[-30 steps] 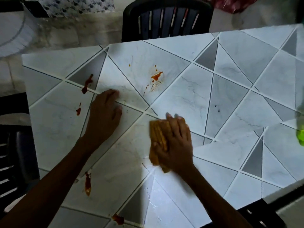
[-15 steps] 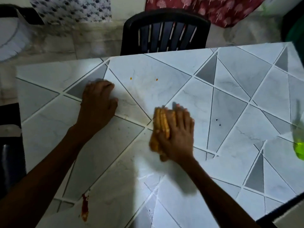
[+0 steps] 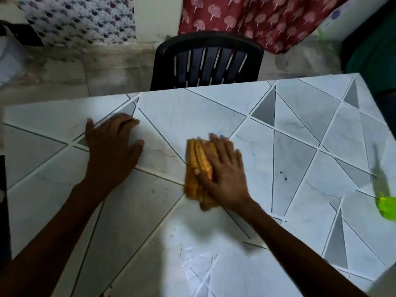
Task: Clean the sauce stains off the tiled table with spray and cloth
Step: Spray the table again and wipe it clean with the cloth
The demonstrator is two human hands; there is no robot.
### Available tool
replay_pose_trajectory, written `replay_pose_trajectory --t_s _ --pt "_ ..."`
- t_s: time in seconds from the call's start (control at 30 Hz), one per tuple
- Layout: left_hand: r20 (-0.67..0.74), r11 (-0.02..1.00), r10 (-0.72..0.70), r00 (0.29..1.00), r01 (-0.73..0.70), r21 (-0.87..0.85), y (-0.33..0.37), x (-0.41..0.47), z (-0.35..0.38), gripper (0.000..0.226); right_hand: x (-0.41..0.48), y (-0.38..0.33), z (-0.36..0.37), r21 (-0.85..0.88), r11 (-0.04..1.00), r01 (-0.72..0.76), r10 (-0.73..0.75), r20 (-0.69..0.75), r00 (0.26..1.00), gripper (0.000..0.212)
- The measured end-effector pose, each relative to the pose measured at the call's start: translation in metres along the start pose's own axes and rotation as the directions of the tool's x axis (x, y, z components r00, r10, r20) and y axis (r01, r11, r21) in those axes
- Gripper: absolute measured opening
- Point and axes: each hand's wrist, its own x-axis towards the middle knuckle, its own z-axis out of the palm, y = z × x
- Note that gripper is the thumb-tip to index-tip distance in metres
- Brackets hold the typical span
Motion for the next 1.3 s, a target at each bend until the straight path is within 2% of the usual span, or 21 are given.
replay_pose_trajectory --t_s 0.07,0.13,0.2,0.27,0.37,0.4,0.47,0.5,0.57,0.6,0.67,0.73,0.8,0.9,0.97,1.03,1.1,1.17,1.23,1.27,1.3 --pt "-0.005 1.0 0.01 1.0 -0.01 -0.015 0.001 -0.002 0.002 0.057 0.029 0.029 -0.009 -0.017 0.978 -0.206 0.206 0.003 0.979 0.08" --pt "0.011 1.0 0.03 1.0 -0.03 0.008 0.003 -0.006 0.002 0.065 0.09 0.034 -0.017 0.052 0.914 -0.403 0.404 -0.01 0.915 0.081" --pt "0.047 0.997 0.056 0.997 -0.058 0.044 -0.001 -0.01 0.001 0.071 0.15 0.012 -0.015 0.07 0.886 -0.459 0.462 -0.042 0.886 0.08" --pt "0.078 0.995 0.083 0.993 -0.087 0.046 -0.011 -0.01 -0.004 0.073 0.178 -0.029 -0.002 0.027 0.931 -0.364 0.365 -0.047 0.93 0.082" --pt "0.111 0.991 0.122 0.986 -0.127 0.035 -0.023 -0.009 -0.011 0.07 0.141 -0.074 0.01 -0.046 0.999 -0.026 0.025 -0.015 1.0 0.084" --pt "0.107 0.992 0.114 0.988 -0.118 0.033 -0.028 -0.008 -0.015 0.069 0.121 -0.071 0.009 -0.05 0.997 0.06 -0.059 0.006 0.998 0.082" --pt "0.076 0.998 0.059 0.995 -0.059 -0.004 -0.036 -0.007 -0.021 0.065 0.085 -0.04 0.002 -0.062 0.992 0.112 -0.111 0.029 0.993 0.078" --pt "0.06 0.999 0.025 0.998 -0.022 -0.037 -0.043 -0.006 -0.025 0.064 0.073 -0.021 -0.005 -0.086 0.993 0.082 -0.079 0.042 0.996 0.077" --pt "0.039 0.996 -0.022 0.999 0.026 -0.09 -0.055 -0.008 -0.031 0.064 0.075 0.016 -0.018 -0.112 0.989 -0.099 0.107 0.067 0.992 0.076" --pt "0.035 0.995 -0.029 0.999 0.032 -0.097 -0.06 -0.01 -0.034 0.064 0.09 0.026 -0.023 -0.093 0.97 -0.223 0.229 0.064 0.971 0.073" --pt "0.043 0.995 -0.028 0.999 0.031 -0.092 -0.069 -0.017 -0.039 0.066 0.137 0.023 -0.03 0.015 0.886 -0.464 0.463 0.036 0.886 0.069" --pt "0.059 0.995 -0.044 0.997 0.049 -0.086 -0.076 -0.025 -0.043 0.067 0.184 -0.001 -0.03 0.095 0.824 -0.558 0.561 -0.003 0.828 0.074" --pt "0.055 0.995 -0.06 0.997 0.064 -0.08 -0.081 -0.034 -0.043 0.066 0.205 -0.037 -0.019 0.063 0.882 -0.467 0.469 -0.016 0.883 0.081" --pt "0.073 0.995 -0.058 0.996 0.063 -0.079 -0.087 -0.041 -0.044 0.064 0.178 -0.109 0.007 -0.053 0.995 -0.084 0.083 -0.015 0.996 0.08" --pt "0.112 0.997 0.007 0.994 0.002 -0.083 -0.09 -0.041 -0.046 0.061 0.136 -0.13 0.015 -0.091 0.981 0.173 -0.169 0.051 0.984 0.082" --pt "0.131 0.993 0.084 0.988 -0.073 -0.089 -0.097 -0.04 -0.05 0.058 0.098 -0.109 0.017 -0.077 0.956 0.284 -0.279 0.067 0.958 0.082" --pt "0.128 0.992 0.092 0.987 -0.079 -0.103 -0.106 -0.044 -0.054 0.057 0.084 -0.071 0.011 -0.078 0.972 0.22 -0.218 0.039 0.975 0.079" --pt "0.119 0.994 0.07 0.99 -0.06 -0.087 -0.111 -0.051 -0.054 0.059 0.106 -0.058 0.006 -0.07 0.998 0.007 -0.008 -0.009 1.0 0.078" --pt "0.125 0.997 0.052 0.991 -0.045 -0.061 -0.107 -0.06 -0.05 0.062 0.148 -0.083 0.006 -0.012 0.979 -0.206 0.205 -0.041 0.978 0.08" --pt "0.128 0.998 0.031 0.991 -0.024 -0.055 -0.104 -0.063 -0.048 0.063 0.166 -0.103 0.008 0.011 0.969 -0.248 0.249 -0.04 0.968 0.082" --pt "0.129 0.999 0.003 0.992 0.003 -0.052 -0.102 -0.064 -0.045 0.064 0.176 -0.126 0.012 0.003 0.973 -0.232 0.232 -0.036 0.972 0.082"
